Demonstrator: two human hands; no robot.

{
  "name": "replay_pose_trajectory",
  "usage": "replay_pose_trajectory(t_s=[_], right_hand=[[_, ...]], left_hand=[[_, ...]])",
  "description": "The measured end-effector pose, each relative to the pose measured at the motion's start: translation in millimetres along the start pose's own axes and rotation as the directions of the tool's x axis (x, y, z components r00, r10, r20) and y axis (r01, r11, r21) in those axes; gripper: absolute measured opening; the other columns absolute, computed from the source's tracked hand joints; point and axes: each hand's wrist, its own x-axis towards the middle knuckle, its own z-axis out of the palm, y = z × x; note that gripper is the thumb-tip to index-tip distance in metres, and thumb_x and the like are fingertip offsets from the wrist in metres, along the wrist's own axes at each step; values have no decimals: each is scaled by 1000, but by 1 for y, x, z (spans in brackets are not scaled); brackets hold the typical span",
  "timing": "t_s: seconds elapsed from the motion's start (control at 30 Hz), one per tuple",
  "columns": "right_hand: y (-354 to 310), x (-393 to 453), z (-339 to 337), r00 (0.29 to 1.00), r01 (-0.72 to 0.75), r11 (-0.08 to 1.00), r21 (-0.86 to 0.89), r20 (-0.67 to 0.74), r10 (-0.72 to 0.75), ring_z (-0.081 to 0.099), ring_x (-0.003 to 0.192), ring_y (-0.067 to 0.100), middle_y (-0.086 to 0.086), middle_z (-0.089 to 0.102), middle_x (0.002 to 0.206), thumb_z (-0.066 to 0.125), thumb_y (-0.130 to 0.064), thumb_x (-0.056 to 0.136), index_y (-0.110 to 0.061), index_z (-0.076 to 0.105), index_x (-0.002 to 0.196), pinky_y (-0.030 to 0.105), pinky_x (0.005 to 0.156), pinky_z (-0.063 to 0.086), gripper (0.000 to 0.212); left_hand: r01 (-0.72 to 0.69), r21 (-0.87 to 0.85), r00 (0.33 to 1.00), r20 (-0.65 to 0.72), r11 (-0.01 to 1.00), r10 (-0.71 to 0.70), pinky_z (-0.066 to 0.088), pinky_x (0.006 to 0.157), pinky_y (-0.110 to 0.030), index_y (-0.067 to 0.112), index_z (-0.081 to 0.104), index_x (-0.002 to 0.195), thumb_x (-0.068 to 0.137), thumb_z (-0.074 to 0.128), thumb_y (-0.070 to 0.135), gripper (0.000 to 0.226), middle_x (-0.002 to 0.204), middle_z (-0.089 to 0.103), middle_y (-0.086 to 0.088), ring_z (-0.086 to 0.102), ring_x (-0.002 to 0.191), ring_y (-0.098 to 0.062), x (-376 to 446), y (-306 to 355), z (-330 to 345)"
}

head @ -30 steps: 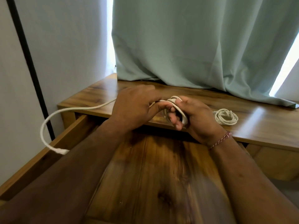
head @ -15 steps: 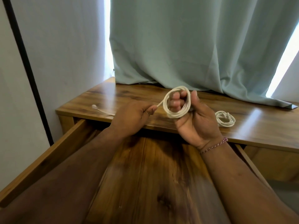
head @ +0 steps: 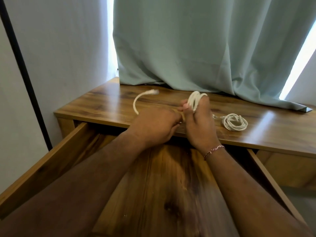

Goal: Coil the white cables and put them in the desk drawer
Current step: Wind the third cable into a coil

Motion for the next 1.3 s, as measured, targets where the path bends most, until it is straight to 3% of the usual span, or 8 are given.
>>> replay_pose_trajectory(t_s=[0.13,0.37,0.53,0.8,0.97,1.13,1.23,1.3], right_hand=[[-5,1,-6,979,58,973,-223,206,-11,52,69,11,2,56,81,53,-26,104,-16,42,95,29,57,35,18],[-9,5,-14,736,-400,893,206,654,179,72,79,19,14,70,94,44,-21,110,8,52,115,25,75,57,31],[-5,0,-14,608,-417,878,237,791,75,71,87,20,10,70,100,50,-17,107,6,51,123,26,79,58,28],[4,-4,-4,816,-414,870,268,533,224,66,72,15,9,64,81,50,-13,108,-3,55,104,21,70,53,11],[10,-1,-5,861,-507,610,609,322,393,64,67,14,4,60,76,48,-14,108,-6,57,100,28,70,52,15],[-5,-1,-12,880,-460,147,876,426,211,58,72,17,6,55,78,43,-15,106,-6,58,93,29,72,54,22],[-7,-4,-12,851,-520,49,853,511,119,62,69,19,6,57,76,52,-18,98,-4,60,92,32,71,57,17],[-5,-4,-10,831,-556,97,826,548,99,62,70,21,8,57,76,58,-20,94,-2,65,97,35,75,54,19]], left_hand=[[-117,28,987,-108,993,120,44,73,-35,29,70,98,99,55,42,20,88,67,9,63,85,-17,-4,-14,-6],[-203,7,976,-77,979,203,42,82,-43,31,74,92,89,54,60,35,88,65,12,61,94,-15,-7,-41,-7],[-34,-56,971,-237,998,20,31,74,-33,35,51,72,69,64,77,45,76,50,14,45,76,-11,-12,-62,-21],[180,47,872,-469,982,-138,32,101,-42,21,68,117,88,68,53,43,124,59,-4,52,119,-26,-16,-36,-8],[23,-208,899,-424,978,-112,46,70,-36,16,67,91,101,49,36,29,86,63,2,56,80,-16,-11,3,-5],[336,-801,887,93,495,-452,58,85,-39,30,71,113,101,49,58,37,101,73,10,68,98,-5,-5,17,18],[338,-938,855,273,74,-441,59,75,-36,27,73,102,95,52,57,38,86,72,7,69,85,-12,-1,29,13],[321,-947,822,267,21,-502,54,68,-31,19,70,97,100,56,48,33,70,64,10,60,70,-10,3,35,13]])
